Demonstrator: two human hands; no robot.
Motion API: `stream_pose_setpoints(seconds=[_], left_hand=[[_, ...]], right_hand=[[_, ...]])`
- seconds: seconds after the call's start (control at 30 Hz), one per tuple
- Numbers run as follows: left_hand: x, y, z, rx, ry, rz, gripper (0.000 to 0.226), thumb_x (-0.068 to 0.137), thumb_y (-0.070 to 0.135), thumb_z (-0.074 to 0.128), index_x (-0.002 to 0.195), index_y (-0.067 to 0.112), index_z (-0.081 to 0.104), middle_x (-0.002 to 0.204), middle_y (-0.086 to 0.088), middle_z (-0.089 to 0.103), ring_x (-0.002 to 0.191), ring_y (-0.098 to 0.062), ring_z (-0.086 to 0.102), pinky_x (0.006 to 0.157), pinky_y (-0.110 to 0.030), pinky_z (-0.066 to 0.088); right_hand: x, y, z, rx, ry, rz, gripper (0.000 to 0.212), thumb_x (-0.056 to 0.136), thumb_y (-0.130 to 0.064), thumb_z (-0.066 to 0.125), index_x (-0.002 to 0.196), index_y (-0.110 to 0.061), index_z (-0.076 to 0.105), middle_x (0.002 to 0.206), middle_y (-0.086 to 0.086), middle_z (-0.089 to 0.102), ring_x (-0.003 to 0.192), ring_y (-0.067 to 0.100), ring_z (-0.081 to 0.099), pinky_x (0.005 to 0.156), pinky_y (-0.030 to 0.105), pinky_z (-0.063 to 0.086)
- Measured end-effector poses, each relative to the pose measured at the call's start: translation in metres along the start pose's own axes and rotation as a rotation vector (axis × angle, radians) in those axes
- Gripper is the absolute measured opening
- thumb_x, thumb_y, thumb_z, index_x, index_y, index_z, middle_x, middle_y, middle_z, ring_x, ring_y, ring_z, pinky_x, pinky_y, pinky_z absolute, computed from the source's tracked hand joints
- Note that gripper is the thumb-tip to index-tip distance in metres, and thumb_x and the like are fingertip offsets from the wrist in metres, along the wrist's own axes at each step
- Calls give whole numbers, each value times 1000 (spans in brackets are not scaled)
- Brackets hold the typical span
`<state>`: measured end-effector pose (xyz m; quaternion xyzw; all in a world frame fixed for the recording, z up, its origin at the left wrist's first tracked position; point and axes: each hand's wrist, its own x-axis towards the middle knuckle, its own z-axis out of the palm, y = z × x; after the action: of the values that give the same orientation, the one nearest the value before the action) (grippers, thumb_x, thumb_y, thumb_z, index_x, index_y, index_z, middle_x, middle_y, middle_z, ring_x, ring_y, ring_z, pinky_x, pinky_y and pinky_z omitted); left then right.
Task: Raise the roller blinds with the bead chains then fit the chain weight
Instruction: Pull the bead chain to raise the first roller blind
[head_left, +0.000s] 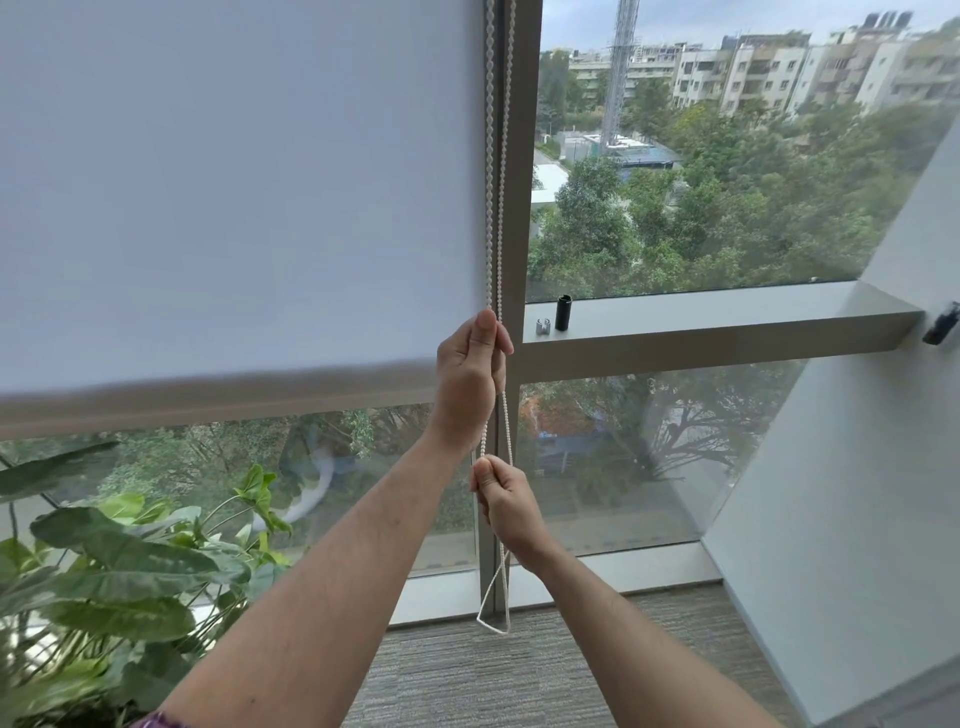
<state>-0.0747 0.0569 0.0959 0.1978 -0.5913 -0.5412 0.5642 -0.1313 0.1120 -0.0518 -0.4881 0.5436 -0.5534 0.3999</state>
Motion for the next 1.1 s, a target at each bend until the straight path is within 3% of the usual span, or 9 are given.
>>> stream_pose_setpoints(seconds=[0.13,0.2,0.27,0.33,0.43,0.6,0.7,0.8,1.1], left_hand=[[-2,0,-2,29,14,6,41,102,37,40,65,28,54,44,13,36,37,-7,28,37,-20,25],[-3,2,-2,60,27,-1,41,102,36,40,65,27,53,44,11,36,38,-9,28,37,-24,23],[-5,1,-2,94,28,-6,40,103,36,40,66,26,53,45,9,36,40,-10,29,39,-28,22],[-12,-7,-3,118,21,-15,39,102,35,41,67,23,52,47,10,39,41,-9,31,41,-26,24],[-28,-29,-7,122,21,-54,37,101,31,42,71,14,57,47,13,47,42,-2,38,44,-17,32],[-51,-57,-13,189,20,-147,39,98,39,41,63,32,55,50,8,40,44,-11,32,44,-28,26],[-54,-60,-10,177,7,-164,40,99,39,41,62,28,52,48,10,37,43,-10,30,42,-29,23],[-54,-60,-9,209,20,-162,40,100,35,40,61,28,50,50,6,37,44,-12,29,43,-33,22],[-67,-72,-27,224,-203,-265,41,102,35,42,66,22,56,53,11,49,48,-7,39,49,-24,33]], right_hand=[[4,-8,-9,-12,-95,-12,27,105,-29,45,94,-18,68,70,4,56,60,13,54,56,19,41],[6,-16,-16,-34,-149,-17,31,103,-35,46,125,-19,63,100,1,70,91,12,68,76,16,49],[11,-28,-23,-12,-148,-65,45,100,-40,46,143,-25,51,134,-5,63,123,5,58,99,23,47],[19,-45,-29,59,-57,-135,51,99,-42,45,146,-23,48,145,-2,56,133,11,52,108,34,44],[31,-81,-33,222,78,-162,50,98,-44,40,133,-14,60,124,10,70,115,22,66,91,35,53],[47,-139,-29,263,74,-283,46,103,-41,31,119,-12,64,95,13,71,80,25,68,71,34,56],[56,-168,-23,304,73,-366,36,105,-33,35,106,-17,67,68,0,59,50,13,47,43,30,33],[61,-175,-15,286,167,-421,37,107,-24,35,85,-19,65,53,-11,41,44,7,30,42,31,20],[54,-136,-10,-6,329,-495,33,103,-21,38,72,-26,48,62,-10,45,55,0,42,55,14,37]])
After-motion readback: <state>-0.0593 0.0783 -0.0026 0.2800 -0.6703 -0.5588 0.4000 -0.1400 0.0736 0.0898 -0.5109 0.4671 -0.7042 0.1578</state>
